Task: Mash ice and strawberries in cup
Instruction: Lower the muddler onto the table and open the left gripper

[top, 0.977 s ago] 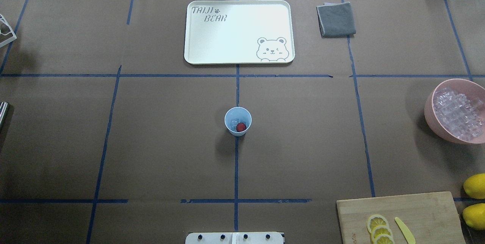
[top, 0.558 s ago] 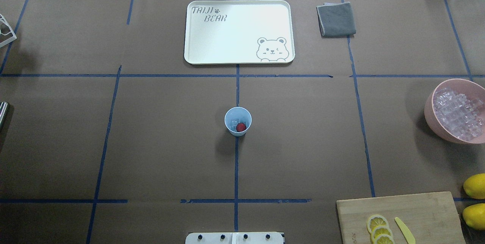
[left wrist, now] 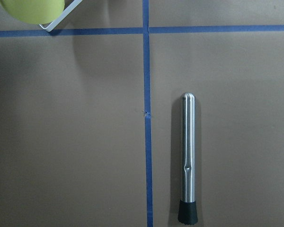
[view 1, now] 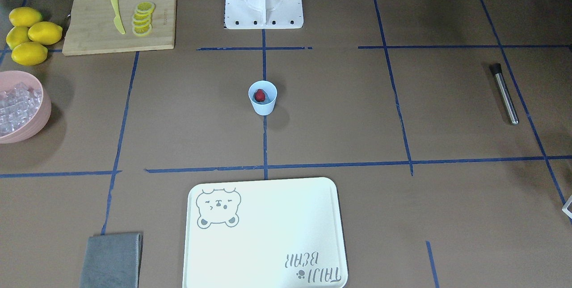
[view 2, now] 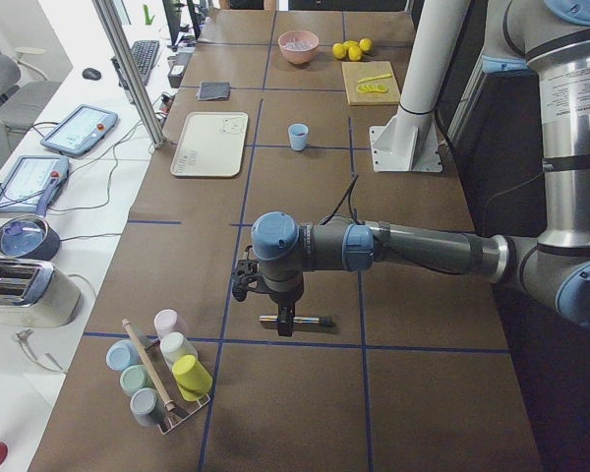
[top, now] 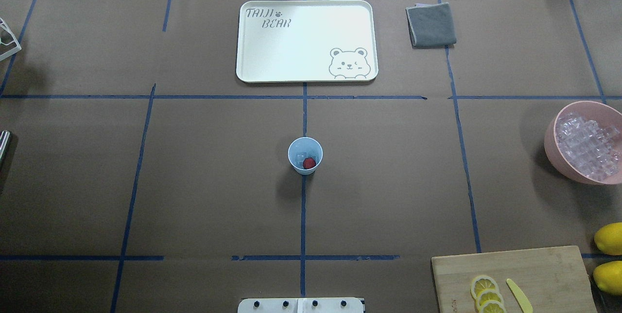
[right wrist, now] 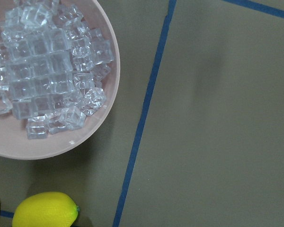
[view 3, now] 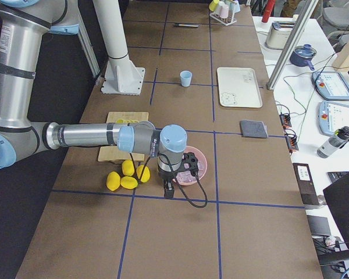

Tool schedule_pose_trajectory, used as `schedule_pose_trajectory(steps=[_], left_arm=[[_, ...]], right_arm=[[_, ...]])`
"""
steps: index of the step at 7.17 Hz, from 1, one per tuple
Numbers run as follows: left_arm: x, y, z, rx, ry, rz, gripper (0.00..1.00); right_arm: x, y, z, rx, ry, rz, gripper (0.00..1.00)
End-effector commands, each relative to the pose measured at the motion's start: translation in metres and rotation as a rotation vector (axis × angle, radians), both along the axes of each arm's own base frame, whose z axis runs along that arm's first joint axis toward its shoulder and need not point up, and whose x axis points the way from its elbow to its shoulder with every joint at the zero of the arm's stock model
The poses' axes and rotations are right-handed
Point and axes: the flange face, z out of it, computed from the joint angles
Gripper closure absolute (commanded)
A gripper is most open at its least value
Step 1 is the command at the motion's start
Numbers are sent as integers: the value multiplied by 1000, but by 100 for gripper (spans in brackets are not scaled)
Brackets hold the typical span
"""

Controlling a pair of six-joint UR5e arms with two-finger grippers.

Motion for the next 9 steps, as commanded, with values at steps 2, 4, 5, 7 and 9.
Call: schedule_pose_trajectory(steps=[2,4,5,7,9], left_arm=[[-1,1,1,-2,0,2,0],[-1,2,2,-4,1,2,0],[-1,3,4,-10,1,2,0],[-1,3,6,-15,1,-1,0],[-2,5,12,-19,-2,-2,0]], right_arm=[[-3,1,-3,-6,-41,9,0],[-3,3,-6,-18,-84,32,0],[-3,3,-7,-36,-79,58,0],[0,2,-8,-27,-69,61,0],[1,2,-8,-24,-70,63,0]])
